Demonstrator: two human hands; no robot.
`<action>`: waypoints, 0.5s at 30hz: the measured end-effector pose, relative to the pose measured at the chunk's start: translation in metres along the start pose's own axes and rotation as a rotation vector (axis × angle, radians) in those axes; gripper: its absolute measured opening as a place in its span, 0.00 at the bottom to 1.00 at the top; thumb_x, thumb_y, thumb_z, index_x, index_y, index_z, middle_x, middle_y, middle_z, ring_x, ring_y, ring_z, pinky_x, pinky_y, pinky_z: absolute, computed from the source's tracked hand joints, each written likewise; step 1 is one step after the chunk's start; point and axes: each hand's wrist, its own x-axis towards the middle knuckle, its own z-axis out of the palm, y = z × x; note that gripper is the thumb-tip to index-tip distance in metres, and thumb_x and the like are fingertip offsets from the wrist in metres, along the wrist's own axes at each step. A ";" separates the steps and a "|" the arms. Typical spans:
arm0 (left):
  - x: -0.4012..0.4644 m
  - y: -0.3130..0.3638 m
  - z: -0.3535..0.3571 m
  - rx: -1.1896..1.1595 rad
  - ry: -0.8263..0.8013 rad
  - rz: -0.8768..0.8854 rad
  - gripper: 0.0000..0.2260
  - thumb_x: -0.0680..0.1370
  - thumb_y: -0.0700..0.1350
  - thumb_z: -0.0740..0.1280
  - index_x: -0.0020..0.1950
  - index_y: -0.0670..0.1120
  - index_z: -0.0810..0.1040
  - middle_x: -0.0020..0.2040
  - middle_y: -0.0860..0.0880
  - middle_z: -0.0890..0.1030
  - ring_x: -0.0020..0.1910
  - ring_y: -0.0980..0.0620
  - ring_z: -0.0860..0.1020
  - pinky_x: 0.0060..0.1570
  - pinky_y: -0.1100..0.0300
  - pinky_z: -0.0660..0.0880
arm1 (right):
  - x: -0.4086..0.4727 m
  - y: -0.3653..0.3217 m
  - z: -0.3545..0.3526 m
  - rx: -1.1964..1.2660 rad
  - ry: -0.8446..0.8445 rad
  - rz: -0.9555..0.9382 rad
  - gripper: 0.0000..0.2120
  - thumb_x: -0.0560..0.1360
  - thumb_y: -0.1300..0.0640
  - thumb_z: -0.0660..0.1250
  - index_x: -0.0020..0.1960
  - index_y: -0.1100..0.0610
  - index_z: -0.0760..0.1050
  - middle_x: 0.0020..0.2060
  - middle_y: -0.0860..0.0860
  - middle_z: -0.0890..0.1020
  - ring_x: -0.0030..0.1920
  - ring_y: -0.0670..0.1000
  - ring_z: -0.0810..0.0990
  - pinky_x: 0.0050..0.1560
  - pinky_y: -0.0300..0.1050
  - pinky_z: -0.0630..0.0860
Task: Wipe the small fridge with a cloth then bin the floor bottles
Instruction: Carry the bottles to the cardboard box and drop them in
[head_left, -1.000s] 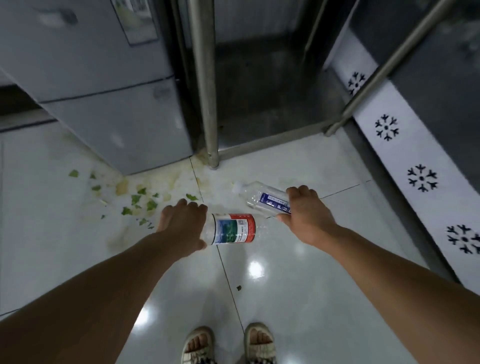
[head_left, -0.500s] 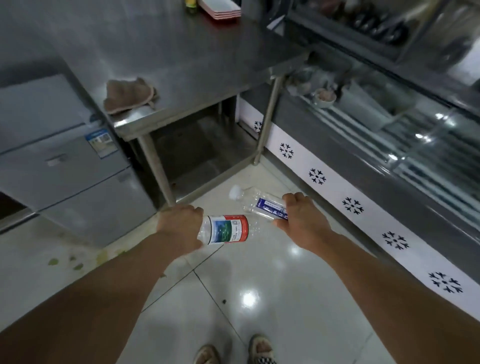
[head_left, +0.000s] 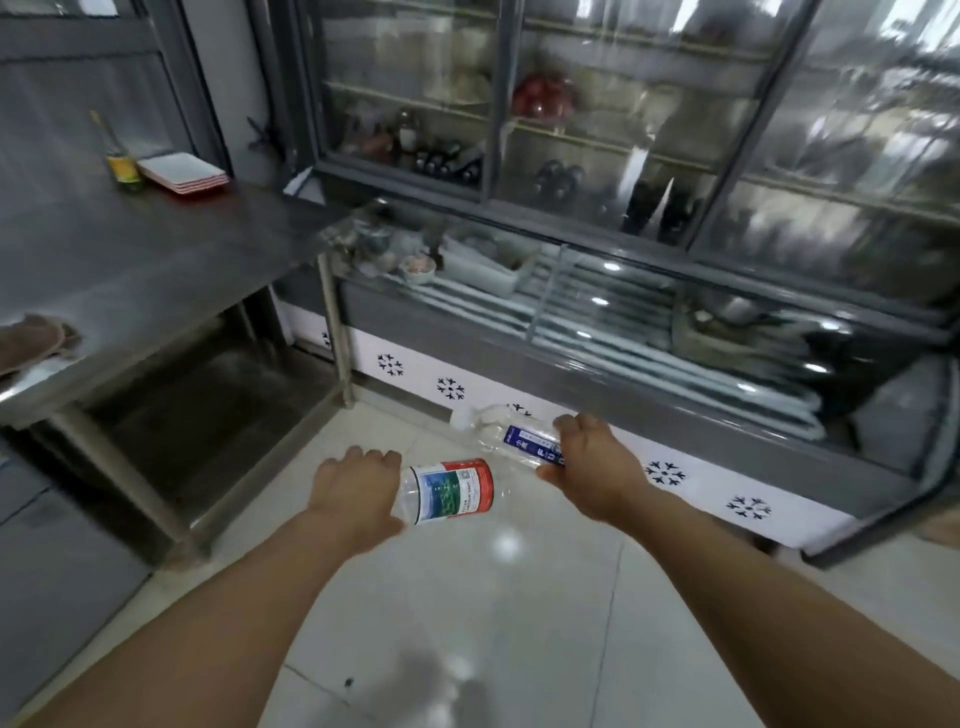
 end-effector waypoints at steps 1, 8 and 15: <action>-0.006 0.021 -0.005 0.009 0.001 0.026 0.26 0.72 0.58 0.68 0.65 0.49 0.66 0.60 0.49 0.75 0.59 0.49 0.72 0.53 0.55 0.70 | -0.020 0.017 -0.005 0.007 0.012 0.018 0.28 0.77 0.45 0.64 0.70 0.59 0.62 0.64 0.57 0.70 0.62 0.56 0.70 0.61 0.52 0.72; -0.046 0.183 -0.048 0.030 0.056 0.196 0.28 0.70 0.59 0.69 0.64 0.47 0.66 0.61 0.48 0.75 0.61 0.47 0.70 0.53 0.54 0.68 | -0.170 0.147 -0.051 0.030 0.090 0.244 0.26 0.77 0.47 0.64 0.69 0.60 0.63 0.63 0.59 0.70 0.63 0.58 0.69 0.60 0.50 0.69; -0.065 0.347 -0.087 0.082 0.106 0.453 0.26 0.71 0.58 0.68 0.62 0.46 0.67 0.60 0.48 0.75 0.59 0.46 0.71 0.49 0.54 0.66 | -0.293 0.270 -0.096 0.072 0.209 0.522 0.24 0.77 0.47 0.65 0.66 0.59 0.65 0.62 0.58 0.70 0.61 0.57 0.70 0.57 0.50 0.70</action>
